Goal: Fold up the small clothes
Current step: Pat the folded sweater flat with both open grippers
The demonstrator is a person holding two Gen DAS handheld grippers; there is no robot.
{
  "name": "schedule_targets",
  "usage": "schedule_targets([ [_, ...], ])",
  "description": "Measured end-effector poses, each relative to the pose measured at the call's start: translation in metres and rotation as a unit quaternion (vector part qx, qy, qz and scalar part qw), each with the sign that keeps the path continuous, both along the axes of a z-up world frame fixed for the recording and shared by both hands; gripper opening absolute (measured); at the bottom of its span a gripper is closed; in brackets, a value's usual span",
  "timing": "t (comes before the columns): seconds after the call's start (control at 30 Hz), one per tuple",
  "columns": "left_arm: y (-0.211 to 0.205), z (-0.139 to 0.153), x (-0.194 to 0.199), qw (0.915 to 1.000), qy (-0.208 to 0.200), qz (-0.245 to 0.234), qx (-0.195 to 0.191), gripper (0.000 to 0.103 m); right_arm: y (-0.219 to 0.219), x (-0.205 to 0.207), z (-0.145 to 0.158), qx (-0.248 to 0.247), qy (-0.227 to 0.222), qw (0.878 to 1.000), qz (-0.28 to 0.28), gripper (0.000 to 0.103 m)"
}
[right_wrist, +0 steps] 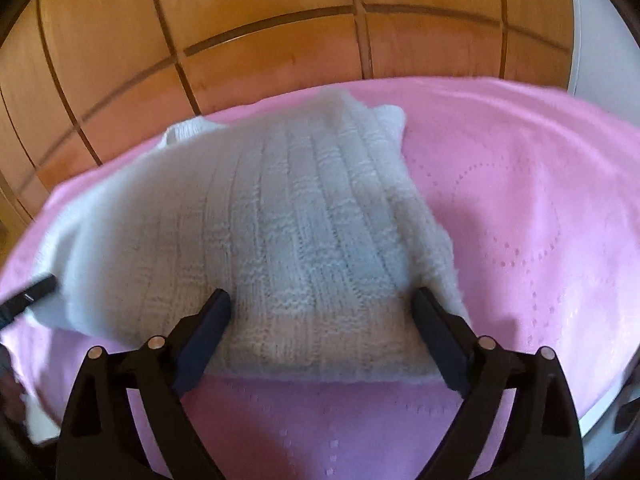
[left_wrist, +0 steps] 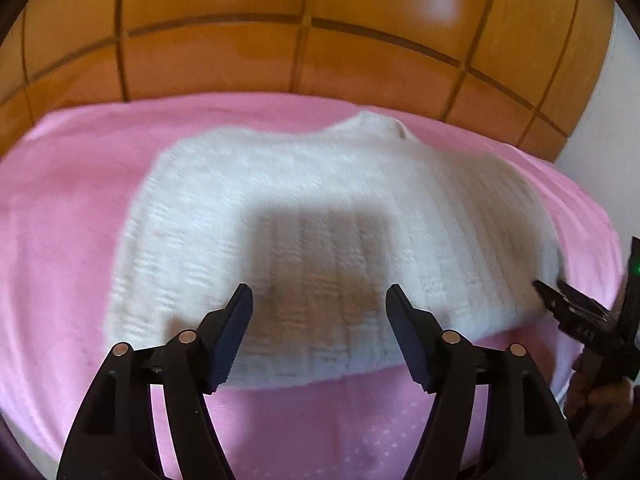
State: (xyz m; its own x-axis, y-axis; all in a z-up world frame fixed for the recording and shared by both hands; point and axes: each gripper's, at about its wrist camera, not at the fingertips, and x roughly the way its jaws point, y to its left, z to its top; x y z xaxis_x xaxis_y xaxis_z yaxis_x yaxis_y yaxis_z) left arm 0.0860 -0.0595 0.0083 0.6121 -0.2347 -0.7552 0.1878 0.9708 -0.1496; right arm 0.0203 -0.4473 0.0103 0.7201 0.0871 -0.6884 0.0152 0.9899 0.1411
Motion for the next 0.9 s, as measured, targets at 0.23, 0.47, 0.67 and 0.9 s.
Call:
schedule_targets([
  [0.23,0.009,0.008,-0.006,0.9995,-0.013,0.024,0.014,0.072,0.004,-0.003,0.009,-0.008,0.009,1.0,-0.01,0.095],
  [0.47,0.019,0.014,-0.015,0.9988,-0.023,0.04,0.018,0.072,0.017,-0.006,0.037,-0.003,-0.014,1.0,-0.009,0.099],
  [0.67,0.025,0.014,-0.011,0.9987,-0.019,0.043,0.017,0.072,0.028,0.011,0.043,0.006,-0.018,1.0,-0.003,0.1],
  [0.9,0.027,0.022,-0.004,0.9984,-0.033,0.038,0.024,0.072,0.008,0.028,0.008,0.056,0.022,0.998,-0.03,0.101],
])
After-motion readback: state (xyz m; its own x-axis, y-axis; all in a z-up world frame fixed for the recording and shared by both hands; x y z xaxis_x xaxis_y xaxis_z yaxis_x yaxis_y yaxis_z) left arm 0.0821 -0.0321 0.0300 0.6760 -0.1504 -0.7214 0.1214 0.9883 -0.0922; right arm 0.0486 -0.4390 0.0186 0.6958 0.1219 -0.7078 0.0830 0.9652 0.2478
